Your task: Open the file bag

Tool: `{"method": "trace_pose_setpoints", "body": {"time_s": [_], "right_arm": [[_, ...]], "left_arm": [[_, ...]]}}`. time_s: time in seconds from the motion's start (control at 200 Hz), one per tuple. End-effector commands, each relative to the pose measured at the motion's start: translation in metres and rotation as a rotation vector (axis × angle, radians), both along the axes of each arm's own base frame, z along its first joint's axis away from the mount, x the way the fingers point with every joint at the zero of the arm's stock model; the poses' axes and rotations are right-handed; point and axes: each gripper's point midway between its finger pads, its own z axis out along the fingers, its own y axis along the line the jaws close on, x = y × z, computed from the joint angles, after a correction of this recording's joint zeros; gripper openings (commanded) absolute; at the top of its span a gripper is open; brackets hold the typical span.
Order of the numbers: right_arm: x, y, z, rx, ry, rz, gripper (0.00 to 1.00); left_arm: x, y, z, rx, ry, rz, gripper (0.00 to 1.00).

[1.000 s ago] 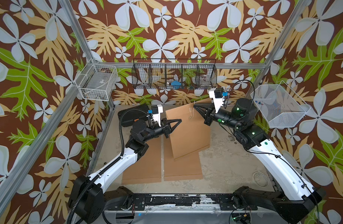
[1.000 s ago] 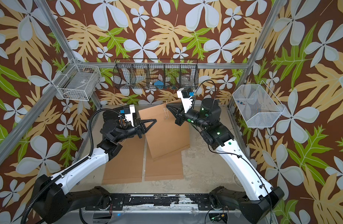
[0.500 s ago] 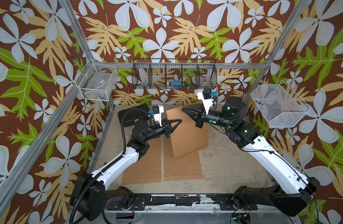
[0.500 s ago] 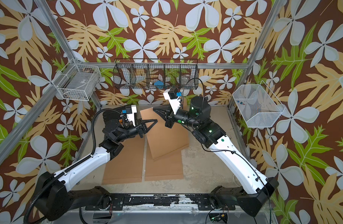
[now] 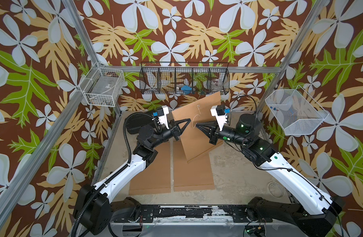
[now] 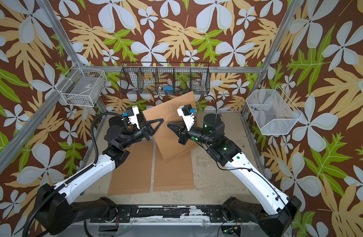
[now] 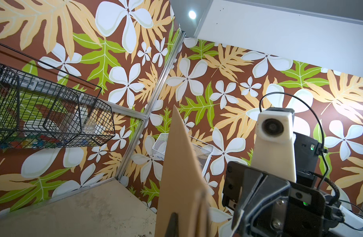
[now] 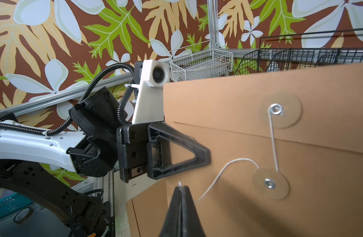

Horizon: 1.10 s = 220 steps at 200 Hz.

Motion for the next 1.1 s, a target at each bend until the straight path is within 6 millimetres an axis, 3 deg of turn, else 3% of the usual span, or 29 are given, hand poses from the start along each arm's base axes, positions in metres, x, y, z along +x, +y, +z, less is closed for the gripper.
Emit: {"method": "trace_pose_setpoints", "body": {"time_s": [0.0, 0.275, 0.781, 0.961, 1.096], "right_arm": [[0.004, -0.006, -0.004, 0.004, 0.003, -0.047, 0.00], [0.013, -0.024, -0.042, -0.054, 0.055, -0.167, 0.00], [0.025, -0.058, -0.083, -0.088, 0.130, -0.289, 0.00], [0.019, -0.053, -0.068, -0.084, 0.097, -0.236, 0.00], [0.012, -0.047, -0.038, -0.066, 0.024, -0.177, 0.15]], "left_arm": [[-0.003, 0.006, 0.019, -0.037, -0.059, 0.022, 0.00], [-0.009, 0.013, 0.033, -0.046, -0.090, 0.047, 0.00], [-0.008, 0.028, 0.051, -0.081, -0.126, 0.124, 0.00], [-0.003, 0.024, 0.043, -0.051, -0.104, 0.123, 0.00], [0.001, 0.017, 0.029, -0.013, -0.084, 0.101, 0.00]]}}
